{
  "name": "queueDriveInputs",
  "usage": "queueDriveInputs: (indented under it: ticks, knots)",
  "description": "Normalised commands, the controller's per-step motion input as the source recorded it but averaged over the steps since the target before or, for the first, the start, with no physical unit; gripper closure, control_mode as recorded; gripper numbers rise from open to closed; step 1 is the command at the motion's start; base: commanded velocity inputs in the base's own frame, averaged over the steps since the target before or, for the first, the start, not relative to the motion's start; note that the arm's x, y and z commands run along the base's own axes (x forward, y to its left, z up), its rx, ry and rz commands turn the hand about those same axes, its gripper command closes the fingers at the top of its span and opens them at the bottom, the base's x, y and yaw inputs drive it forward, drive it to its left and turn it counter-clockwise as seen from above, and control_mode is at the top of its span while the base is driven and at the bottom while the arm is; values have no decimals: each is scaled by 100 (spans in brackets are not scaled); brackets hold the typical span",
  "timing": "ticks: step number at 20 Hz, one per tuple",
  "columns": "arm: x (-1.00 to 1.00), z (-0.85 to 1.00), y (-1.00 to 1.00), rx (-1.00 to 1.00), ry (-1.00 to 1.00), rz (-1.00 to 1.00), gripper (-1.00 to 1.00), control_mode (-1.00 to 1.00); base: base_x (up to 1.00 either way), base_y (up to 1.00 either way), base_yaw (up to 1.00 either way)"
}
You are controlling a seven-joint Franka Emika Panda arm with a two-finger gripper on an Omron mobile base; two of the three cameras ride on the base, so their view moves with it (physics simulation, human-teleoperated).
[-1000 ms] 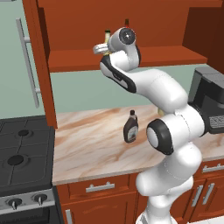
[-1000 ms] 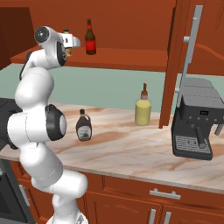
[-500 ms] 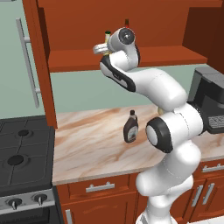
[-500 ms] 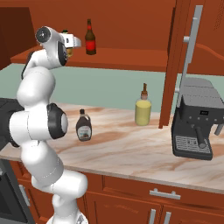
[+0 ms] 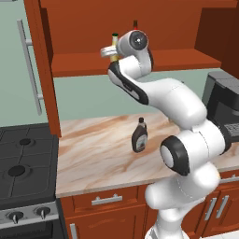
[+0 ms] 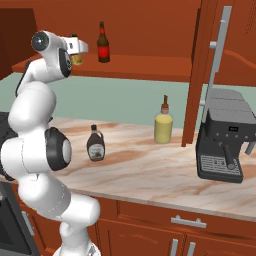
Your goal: Pick the syrup bottle and mustard from the counter and place them in the cabinet.
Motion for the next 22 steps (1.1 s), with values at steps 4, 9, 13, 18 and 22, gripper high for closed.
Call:
queueDriveInputs:
  ticks: [4, 9, 13, 18, 22]
  knots:
    - [-86, -46, -22, -3, -8, 0, -100, -100, 0, 0, 0]
    - [-89, -74, -28, -9, 0, 0, -100, -100, 0, 0, 0]
    - [-95, -89, -35, -13, 4, 0, -100, -100, 0, 0, 0]
    - [-67, -94, -38, -16, 14, 0, -100, -100, 0, 0, 0]
    - [-15, -92, -37, -14, 21, 3, -100, -100, 0, 0, 0]
